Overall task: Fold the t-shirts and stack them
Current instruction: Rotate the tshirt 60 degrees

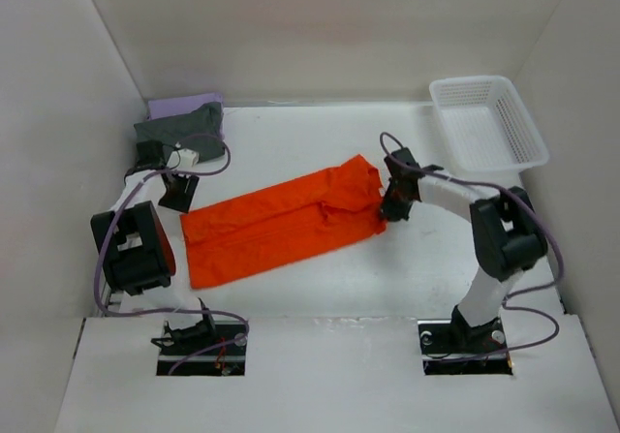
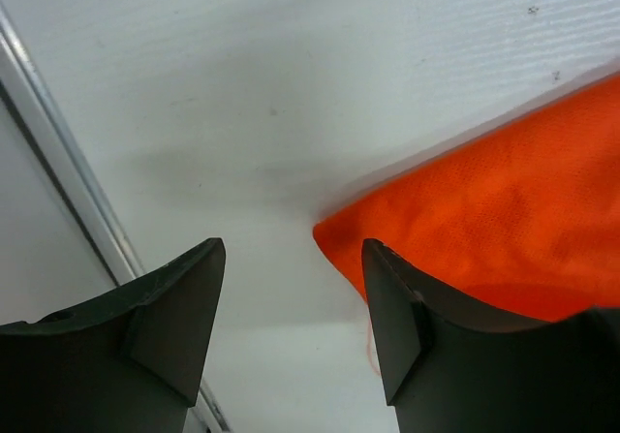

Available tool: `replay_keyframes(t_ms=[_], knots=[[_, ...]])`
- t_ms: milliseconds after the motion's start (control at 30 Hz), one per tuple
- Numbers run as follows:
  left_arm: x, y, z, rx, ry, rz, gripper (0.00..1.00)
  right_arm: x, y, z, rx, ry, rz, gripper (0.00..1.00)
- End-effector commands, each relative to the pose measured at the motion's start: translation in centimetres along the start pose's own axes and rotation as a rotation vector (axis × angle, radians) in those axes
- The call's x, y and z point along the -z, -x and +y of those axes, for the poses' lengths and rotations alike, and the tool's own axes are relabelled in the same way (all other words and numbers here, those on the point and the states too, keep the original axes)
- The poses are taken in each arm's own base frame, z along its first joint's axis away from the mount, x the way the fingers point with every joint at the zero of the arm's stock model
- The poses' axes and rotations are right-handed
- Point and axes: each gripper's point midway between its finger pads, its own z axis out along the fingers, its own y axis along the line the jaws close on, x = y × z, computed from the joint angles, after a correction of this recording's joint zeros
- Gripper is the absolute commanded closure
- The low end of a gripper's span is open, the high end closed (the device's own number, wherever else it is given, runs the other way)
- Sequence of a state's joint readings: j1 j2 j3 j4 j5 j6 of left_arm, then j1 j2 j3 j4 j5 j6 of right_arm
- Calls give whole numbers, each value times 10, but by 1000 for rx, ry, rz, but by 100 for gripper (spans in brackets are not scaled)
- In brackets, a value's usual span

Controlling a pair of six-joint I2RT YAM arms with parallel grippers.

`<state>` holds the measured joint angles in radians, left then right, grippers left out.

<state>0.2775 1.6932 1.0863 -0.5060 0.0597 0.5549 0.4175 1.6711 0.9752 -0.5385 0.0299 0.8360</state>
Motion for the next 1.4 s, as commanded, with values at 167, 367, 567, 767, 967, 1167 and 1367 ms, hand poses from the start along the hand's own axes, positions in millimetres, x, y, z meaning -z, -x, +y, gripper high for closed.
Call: replay_keyframes(t_ms=[167, 367, 567, 767, 967, 1167, 1367], knots=[[41, 10, -5, -13, 2, -39, 42, -27, 140, 43, 196, -57, 22, 78], [37, 15, -36, -66, -51, -29, 42, -14, 139, 58, 360, -41, 5, 80], [37, 29, -43, -84, -58, -41, 41, -4, 142, 71, 352, 15, 1, 81], [34, 27, -45, -84, -63, -29, 41, -11, 143, 72, 358, 3, 19, 83], [28, 20, -49, -83, -74, -8, 41, -12, 160, 79, 366, -3, 4, 84], [24, 18, -50, -79, -82, 8, 41, -21, 193, 92, 361, -6, -34, 84], [18, 18, -56, -80, -94, 32, 41, -35, 254, 97, 312, -5, -178, 84]])
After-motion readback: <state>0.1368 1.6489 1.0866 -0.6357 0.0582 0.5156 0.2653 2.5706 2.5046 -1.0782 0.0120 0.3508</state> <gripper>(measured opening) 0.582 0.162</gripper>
